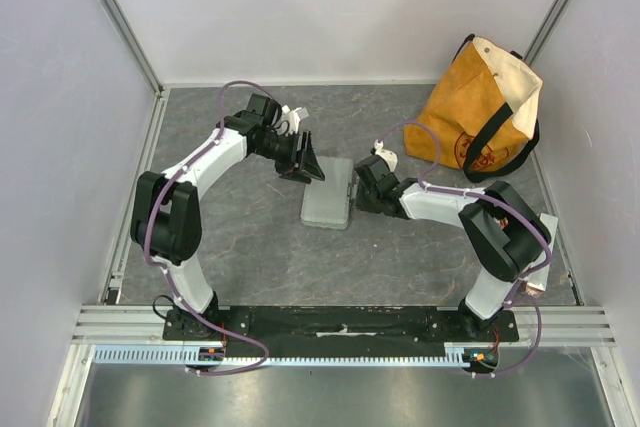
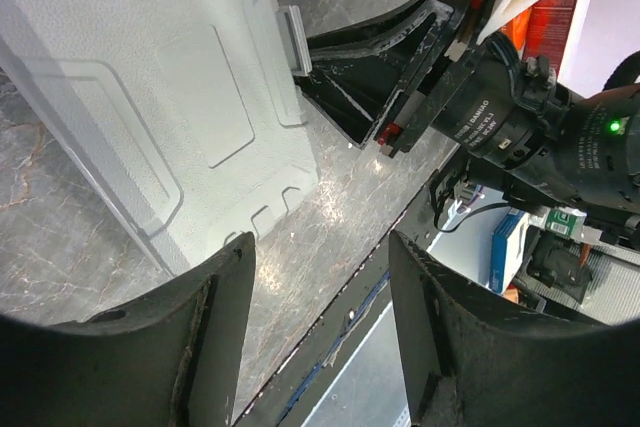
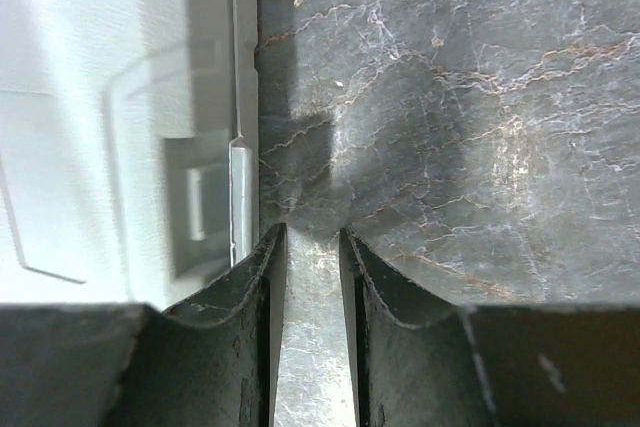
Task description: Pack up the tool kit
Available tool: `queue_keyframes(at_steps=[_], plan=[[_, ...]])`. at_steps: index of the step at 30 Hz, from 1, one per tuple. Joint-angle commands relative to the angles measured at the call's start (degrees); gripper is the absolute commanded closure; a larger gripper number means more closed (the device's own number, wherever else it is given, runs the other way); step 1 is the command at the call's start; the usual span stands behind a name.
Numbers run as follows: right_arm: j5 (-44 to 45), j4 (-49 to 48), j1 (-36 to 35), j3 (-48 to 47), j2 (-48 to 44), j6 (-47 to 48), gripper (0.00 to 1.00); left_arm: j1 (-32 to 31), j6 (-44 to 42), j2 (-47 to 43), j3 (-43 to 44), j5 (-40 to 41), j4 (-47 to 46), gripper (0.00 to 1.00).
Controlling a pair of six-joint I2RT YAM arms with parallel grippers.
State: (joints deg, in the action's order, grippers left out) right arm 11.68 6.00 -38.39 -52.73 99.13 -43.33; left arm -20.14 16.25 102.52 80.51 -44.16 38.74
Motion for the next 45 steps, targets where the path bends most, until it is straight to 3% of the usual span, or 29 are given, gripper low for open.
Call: queue_keyframes(at_steps=[1, 8, 15, 20, 29, 41, 45], plan=[[2.20, 5.42, -0.02, 3.33, 0.19, -2.02, 0.65, -0.34, 2.12, 0.75, -1.23, -1.64, -3.32, 0.38], [6.42, 11.13, 0.51, 3.08, -5.08, -2.64, 0.57, -0.43, 2.99, 0.75, -3.78, 10.57, -3.15, 0.38], [4.58, 12.11, 0.51, -1.75, -10.53, 1.05, 0.18, -0.51, 4.40, 4.08, -6.94, 20.16, -1.57, 0.39], [0.54, 11.40, 0.51, -7.02, -8.18, 3.60, 0.07, -1.65, 3.79, 8.39, -6.95, 20.16, 0.02, 0.45], [-2.28, 11.58, 0.51, -13.27, 1.93, 3.43, 0.11, -4.29, 3.00, 12.00, -5.01, 30.18, 4.06, 0.46], [-4.47, 12.72, 0.42, -14.42, 6.95, 5.54, 0.39, -5.26, 2.82, 14.28, -3.96, 31.07, 4.94, 0.46], [-5.27, 12.98, 0.25, -13.98, 7.65, 5.80, 0.43, -5.43, 2.65, 14.90, -3.17, 30.45, 5.20, 0.47]])
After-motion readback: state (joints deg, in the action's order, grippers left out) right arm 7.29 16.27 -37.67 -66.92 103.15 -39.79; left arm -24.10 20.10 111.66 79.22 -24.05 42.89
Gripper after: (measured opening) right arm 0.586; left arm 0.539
